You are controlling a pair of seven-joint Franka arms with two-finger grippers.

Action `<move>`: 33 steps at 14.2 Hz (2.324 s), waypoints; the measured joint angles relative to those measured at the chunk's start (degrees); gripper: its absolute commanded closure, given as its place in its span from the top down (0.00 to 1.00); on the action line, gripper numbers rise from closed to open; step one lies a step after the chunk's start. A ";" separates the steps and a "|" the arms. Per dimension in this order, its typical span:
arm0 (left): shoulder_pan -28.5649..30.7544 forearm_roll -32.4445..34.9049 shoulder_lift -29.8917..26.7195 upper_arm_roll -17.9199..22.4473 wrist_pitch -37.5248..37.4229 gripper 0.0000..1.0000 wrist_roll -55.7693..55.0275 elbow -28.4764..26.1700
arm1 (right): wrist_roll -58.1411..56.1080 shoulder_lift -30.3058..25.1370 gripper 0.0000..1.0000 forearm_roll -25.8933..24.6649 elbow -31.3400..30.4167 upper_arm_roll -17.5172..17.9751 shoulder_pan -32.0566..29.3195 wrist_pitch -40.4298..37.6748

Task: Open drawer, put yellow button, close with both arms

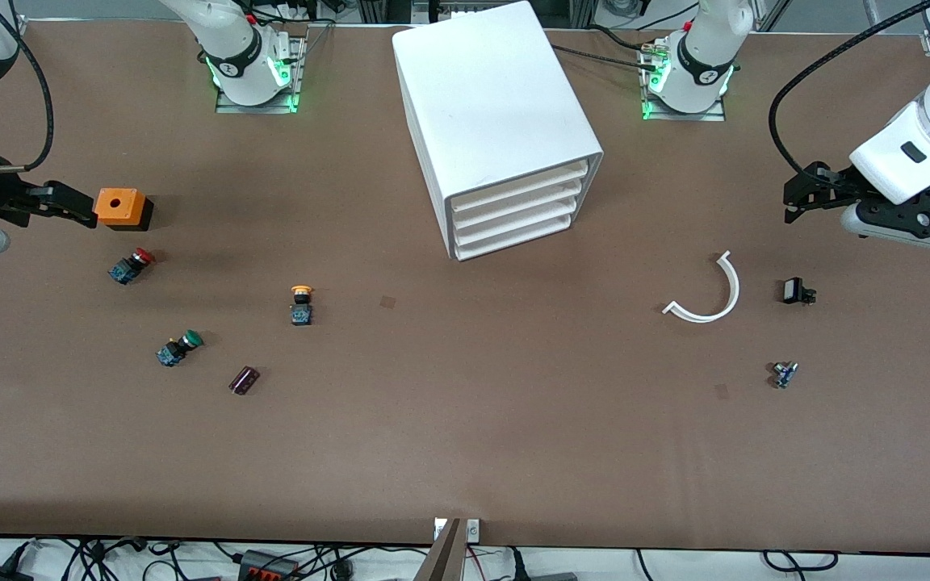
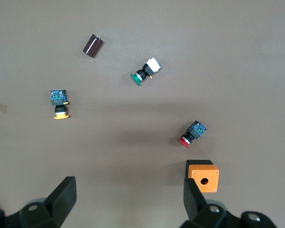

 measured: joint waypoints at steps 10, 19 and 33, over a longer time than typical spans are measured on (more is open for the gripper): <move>0.04 0.00 0.00 0.00 0.00 1.00 0.00 0.00 | 0.00 0.68 1.00 0.10 -0.42 0.14 0.20 0.02; -0.61 -4.20 3.30 -0.18 -8.33 1.00 0.00 -0.10 | 0.02 7.75 1.00 2.57 -0.62 0.62 7.57 0.95; -3.85 -47.30 21.32 -1.03 -15.44 1.00 15.29 -2.63 | 2.51 27.42 1.00 5.00 -0.77 0.71 15.12 18.18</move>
